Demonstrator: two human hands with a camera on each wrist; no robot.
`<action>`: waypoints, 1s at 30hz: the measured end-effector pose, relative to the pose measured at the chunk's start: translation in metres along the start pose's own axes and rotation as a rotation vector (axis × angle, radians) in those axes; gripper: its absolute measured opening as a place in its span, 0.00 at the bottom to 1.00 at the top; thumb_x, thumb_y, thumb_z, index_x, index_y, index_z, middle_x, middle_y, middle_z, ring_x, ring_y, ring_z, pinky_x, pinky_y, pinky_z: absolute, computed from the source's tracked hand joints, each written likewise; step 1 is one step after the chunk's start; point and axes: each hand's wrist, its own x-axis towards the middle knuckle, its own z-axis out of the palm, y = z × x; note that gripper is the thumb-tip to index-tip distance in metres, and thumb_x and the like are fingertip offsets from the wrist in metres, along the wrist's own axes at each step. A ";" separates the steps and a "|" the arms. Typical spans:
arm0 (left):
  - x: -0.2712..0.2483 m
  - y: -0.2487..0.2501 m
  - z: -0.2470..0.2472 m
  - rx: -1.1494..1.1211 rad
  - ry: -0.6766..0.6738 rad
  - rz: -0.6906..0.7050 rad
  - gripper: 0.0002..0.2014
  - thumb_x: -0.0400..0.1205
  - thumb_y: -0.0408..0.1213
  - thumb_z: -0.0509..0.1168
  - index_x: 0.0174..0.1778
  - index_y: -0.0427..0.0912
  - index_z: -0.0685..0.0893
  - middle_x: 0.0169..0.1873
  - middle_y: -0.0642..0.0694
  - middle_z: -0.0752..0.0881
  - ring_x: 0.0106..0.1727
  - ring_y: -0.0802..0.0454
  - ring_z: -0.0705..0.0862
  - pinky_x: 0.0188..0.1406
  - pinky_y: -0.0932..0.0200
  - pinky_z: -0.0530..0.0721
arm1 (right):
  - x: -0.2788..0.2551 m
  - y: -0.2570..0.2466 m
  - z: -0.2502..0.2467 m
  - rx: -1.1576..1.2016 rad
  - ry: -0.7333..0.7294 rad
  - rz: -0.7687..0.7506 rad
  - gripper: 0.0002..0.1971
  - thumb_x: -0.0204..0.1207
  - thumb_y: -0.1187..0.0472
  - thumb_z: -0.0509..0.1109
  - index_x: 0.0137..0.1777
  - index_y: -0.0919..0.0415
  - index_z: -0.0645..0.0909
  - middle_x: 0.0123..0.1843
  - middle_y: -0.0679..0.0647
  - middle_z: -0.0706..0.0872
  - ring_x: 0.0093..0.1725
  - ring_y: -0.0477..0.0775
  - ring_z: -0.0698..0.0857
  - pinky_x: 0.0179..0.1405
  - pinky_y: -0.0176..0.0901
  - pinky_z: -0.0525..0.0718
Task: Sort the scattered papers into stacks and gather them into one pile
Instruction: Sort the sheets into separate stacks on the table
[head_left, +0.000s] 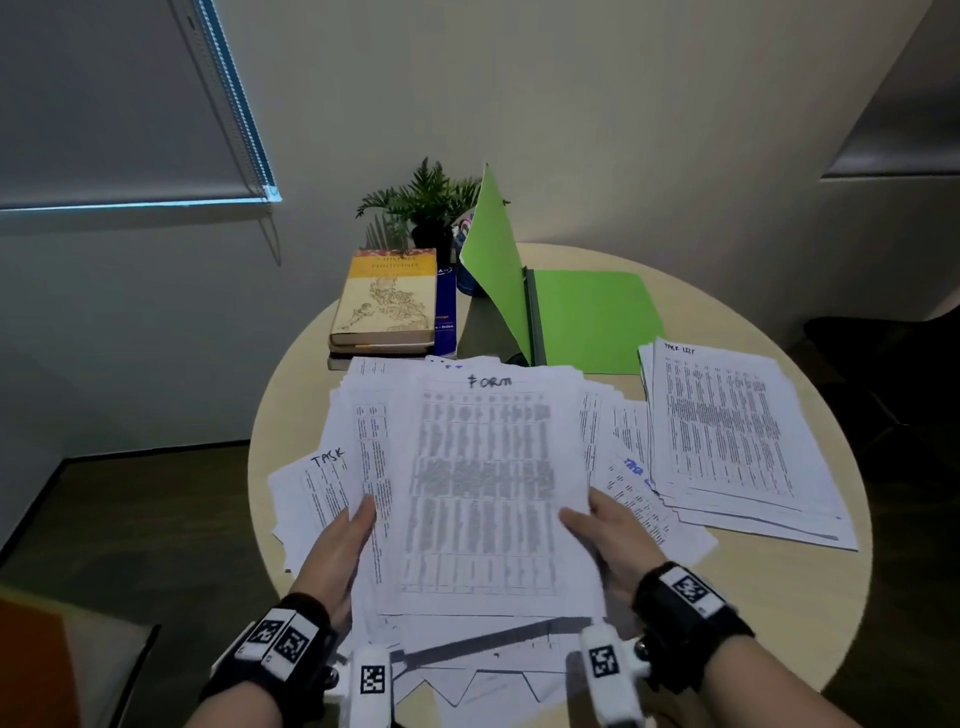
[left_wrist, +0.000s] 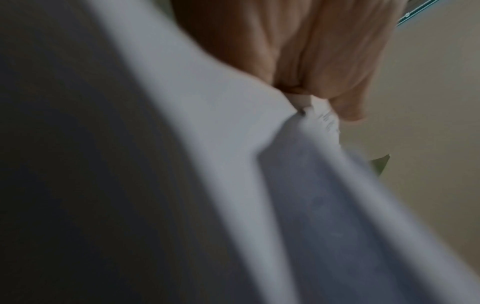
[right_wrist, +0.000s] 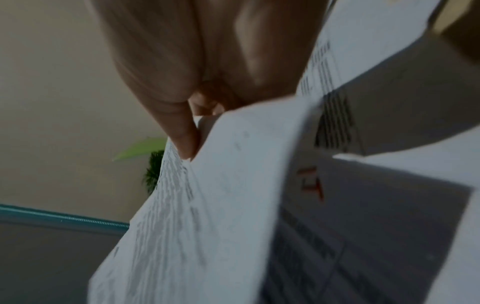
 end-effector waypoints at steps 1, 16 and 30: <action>0.001 -0.002 -0.002 0.049 -0.006 0.001 0.30 0.80 0.52 0.66 0.78 0.47 0.69 0.66 0.54 0.81 0.66 0.55 0.80 0.71 0.54 0.70 | 0.000 0.001 0.011 -0.011 -0.052 0.001 0.14 0.78 0.77 0.61 0.62 0.69 0.79 0.53 0.65 0.90 0.44 0.57 0.91 0.42 0.48 0.90; 0.005 0.004 -0.079 0.071 0.237 0.021 0.14 0.81 0.26 0.64 0.61 0.41 0.81 0.58 0.36 0.87 0.60 0.35 0.84 0.69 0.33 0.74 | 0.072 0.000 0.062 -1.015 0.332 0.032 0.43 0.65 0.44 0.74 0.74 0.64 0.63 0.69 0.62 0.75 0.70 0.64 0.73 0.63 0.54 0.79; 0.000 0.006 -0.098 0.007 0.279 0.031 0.17 0.82 0.25 0.62 0.68 0.36 0.77 0.58 0.33 0.84 0.61 0.33 0.82 0.68 0.34 0.75 | 0.078 0.001 0.047 -1.064 0.342 0.015 0.09 0.76 0.64 0.62 0.34 0.59 0.68 0.37 0.53 0.76 0.43 0.58 0.80 0.28 0.38 0.71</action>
